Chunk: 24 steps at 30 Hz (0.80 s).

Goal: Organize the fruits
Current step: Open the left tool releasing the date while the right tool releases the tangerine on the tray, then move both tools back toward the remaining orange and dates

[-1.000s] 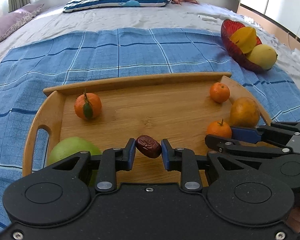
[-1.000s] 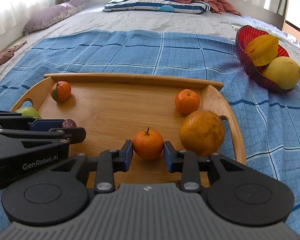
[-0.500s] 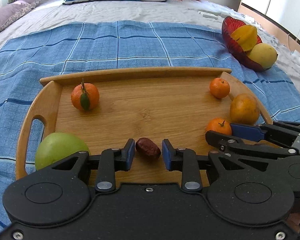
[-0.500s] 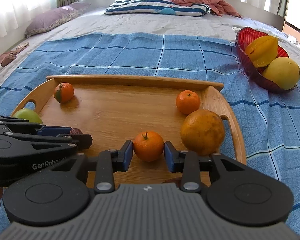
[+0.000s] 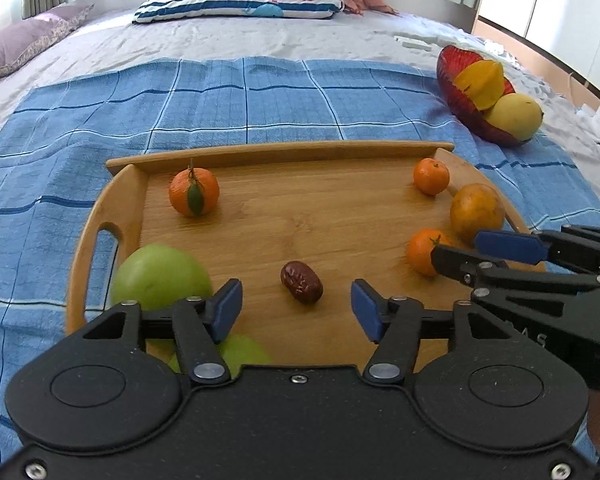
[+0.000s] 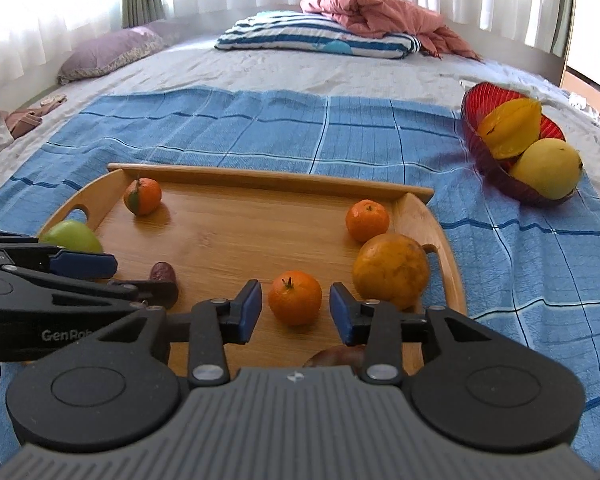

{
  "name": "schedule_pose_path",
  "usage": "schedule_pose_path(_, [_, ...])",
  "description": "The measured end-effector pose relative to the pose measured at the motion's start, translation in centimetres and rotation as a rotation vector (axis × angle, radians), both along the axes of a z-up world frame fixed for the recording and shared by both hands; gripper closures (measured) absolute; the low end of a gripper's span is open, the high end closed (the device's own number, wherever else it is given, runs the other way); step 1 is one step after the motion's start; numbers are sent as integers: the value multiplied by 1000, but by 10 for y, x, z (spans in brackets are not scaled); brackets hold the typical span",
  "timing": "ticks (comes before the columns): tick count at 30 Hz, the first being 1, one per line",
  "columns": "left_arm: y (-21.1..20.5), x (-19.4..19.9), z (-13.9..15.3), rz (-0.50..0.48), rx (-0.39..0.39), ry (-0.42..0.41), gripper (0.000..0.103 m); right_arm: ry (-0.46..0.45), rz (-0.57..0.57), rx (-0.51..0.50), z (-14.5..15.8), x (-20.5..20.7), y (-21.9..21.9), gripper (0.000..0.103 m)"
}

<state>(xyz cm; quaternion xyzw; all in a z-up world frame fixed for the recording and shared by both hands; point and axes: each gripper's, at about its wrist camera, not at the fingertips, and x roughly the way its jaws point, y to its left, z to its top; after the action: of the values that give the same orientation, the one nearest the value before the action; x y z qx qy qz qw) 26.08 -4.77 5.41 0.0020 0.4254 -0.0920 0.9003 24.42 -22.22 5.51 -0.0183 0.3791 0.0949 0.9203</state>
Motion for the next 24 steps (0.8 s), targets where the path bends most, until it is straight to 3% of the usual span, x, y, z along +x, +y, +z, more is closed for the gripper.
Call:
schedule_pose_path(7, [7, -28, 13, -25, -8, -53, 29, -45, 0, 21, 9, -21, -2, 36])
schedule_pose_path(24, [24, -101, 20, -70, -48, -136, 19, -134, 16, 67, 14, -82, -8, 17])
